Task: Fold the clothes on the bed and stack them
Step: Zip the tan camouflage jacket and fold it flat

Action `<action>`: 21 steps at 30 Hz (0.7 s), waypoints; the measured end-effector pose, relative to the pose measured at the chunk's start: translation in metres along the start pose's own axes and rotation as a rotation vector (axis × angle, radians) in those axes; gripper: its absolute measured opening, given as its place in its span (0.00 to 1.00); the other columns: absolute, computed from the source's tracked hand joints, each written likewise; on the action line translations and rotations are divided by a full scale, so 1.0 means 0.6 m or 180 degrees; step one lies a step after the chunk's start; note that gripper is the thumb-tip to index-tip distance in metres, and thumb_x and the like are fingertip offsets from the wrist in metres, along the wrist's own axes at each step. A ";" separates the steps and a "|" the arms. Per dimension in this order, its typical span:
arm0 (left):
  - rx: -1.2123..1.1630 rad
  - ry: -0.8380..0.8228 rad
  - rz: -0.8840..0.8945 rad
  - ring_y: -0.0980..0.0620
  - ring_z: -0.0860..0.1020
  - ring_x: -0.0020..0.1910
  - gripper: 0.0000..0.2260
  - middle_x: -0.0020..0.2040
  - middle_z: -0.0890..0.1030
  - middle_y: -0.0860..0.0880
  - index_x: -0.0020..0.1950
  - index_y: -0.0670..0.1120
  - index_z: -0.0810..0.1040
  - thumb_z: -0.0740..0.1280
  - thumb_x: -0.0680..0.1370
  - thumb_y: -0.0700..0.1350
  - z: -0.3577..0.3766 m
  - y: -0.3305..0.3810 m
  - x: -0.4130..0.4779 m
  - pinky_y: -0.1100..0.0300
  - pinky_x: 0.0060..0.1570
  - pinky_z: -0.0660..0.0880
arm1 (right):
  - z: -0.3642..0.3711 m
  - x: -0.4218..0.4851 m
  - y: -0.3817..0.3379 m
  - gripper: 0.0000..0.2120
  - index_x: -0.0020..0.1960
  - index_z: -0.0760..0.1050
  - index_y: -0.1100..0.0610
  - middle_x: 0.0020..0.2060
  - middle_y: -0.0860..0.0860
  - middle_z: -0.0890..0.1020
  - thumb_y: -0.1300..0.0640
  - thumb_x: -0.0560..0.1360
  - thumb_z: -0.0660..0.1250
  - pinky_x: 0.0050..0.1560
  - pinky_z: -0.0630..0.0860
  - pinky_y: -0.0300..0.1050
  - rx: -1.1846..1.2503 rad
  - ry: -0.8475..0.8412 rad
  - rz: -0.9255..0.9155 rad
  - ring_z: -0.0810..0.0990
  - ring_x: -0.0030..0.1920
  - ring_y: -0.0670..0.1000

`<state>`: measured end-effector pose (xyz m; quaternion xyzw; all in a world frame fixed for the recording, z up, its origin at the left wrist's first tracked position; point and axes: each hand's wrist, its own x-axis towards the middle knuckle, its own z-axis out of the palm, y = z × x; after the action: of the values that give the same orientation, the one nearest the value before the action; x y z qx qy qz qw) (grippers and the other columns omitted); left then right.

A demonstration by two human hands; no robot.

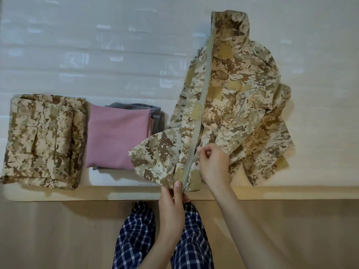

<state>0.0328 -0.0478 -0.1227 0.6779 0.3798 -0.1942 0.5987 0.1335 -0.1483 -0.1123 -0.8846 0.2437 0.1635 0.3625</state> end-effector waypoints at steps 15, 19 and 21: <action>-0.0324 -0.0561 -0.1139 0.52 0.82 0.40 0.12 0.44 0.83 0.47 0.54 0.45 0.76 0.62 0.79 0.52 0.004 0.017 -0.019 0.62 0.38 0.79 | 0.002 -0.045 0.054 0.08 0.45 0.74 0.58 0.41 0.51 0.79 0.58 0.80 0.59 0.45 0.73 0.38 0.3046 0.0487 0.2049 0.77 0.41 0.48; 0.1813 -0.1054 -0.0069 0.61 0.80 0.37 0.09 0.38 0.82 0.55 0.47 0.53 0.78 0.63 0.77 0.57 -0.056 0.043 -0.011 0.68 0.38 0.77 | -0.005 -0.049 0.070 0.08 0.44 0.74 0.53 0.42 0.46 0.77 0.54 0.80 0.59 0.46 0.68 0.36 0.2979 0.0572 0.2032 0.74 0.43 0.42; 0.2298 -0.0839 0.1219 0.64 0.77 0.40 0.04 0.40 0.79 0.59 0.45 0.57 0.76 0.64 0.75 0.55 -0.059 0.088 0.001 0.71 0.39 0.75 | -0.006 -0.047 0.073 0.08 0.45 0.74 0.53 0.43 0.49 0.78 0.53 0.80 0.59 0.47 0.70 0.38 0.2922 0.0601 0.1961 0.75 0.43 0.46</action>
<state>0.0661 -0.0133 -0.0806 0.8716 0.0751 -0.2850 0.3918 0.0867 -0.1689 -0.1214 -0.5347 0.5684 0.0590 0.6226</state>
